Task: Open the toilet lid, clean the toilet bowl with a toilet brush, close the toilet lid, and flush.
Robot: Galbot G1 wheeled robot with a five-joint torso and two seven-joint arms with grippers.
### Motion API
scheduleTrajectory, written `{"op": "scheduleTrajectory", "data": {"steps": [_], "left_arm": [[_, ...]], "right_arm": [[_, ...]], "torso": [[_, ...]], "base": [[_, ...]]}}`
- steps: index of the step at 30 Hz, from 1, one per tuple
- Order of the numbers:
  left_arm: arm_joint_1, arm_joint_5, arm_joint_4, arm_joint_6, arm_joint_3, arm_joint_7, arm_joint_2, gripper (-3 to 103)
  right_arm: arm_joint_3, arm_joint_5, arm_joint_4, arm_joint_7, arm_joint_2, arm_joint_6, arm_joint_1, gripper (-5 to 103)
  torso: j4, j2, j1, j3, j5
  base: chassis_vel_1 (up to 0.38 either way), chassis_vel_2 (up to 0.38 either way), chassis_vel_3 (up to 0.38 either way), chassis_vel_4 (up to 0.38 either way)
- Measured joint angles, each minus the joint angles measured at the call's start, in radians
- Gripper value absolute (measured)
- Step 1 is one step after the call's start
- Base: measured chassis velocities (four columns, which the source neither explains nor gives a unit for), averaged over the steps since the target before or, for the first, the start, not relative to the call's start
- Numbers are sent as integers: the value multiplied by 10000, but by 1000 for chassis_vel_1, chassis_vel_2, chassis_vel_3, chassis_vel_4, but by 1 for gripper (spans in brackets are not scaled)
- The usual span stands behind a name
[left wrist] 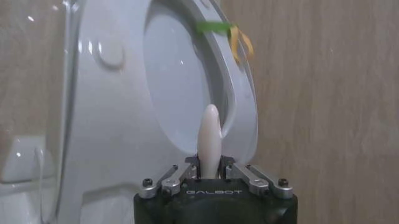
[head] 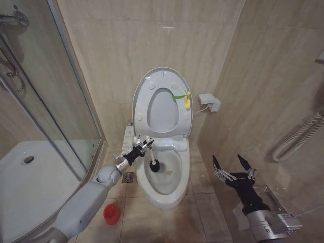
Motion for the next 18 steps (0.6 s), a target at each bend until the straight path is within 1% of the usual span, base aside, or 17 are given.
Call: {"op": "scheduleTrajectory", "data": {"steps": [2,3,4,7,8,9,11,15,18], "left_arm": [[-163,136,383,-189,289,124,-52,20],[-309,240,704,-345,617,228,-124,20],[-309,240,704,-345,617,228,-124,20],[-629,522,1454,-702,1216,460,-439,20],[-629,522,1454,-702,1216,460,-439,20],[-726,615,1702,-825,1363,479,-561,20],[-971,974,2330,-1144,1663,564,-817,20],[-1179,1297,2771,-1292,2000,616,-1042,20],[-1199,1429,2897,-1296,2064,616,-1098,20]], "right_arm": [[0,0,0,0,0,0,0,100],[0,0,-1,0,0,0,0,100],[0,0,-1,0,0,0,0,100],[0,0,0,0,0,0,0,100],[0,0,0,0,0,0,0,100],[0,0,0,0,0,0,0,100],[0,0,0,0,0,0,0,100],[0,0,0,0,0,0,0,100],[0,0,-1,0,0,0,0,100]], "torso": [[-1,0,0,0,1],[0,0,0,0,0],[0,0,0,0,0],[-5,0,0,0,0],[-5,0,0,0,0],[-3,0,-1,0,1],[-5,0,0,0,-2],[-3,0,0,0,0],[-4,0,-1,-1,1]], "base": [[0,0,0,0],[0,0,0,0],[0,0,0,0],[0,0,0,0],[0,0,0,0],[0,0,0,0],[0,0,0,0],[0,0,0,0],[0,0,0,0]]}}
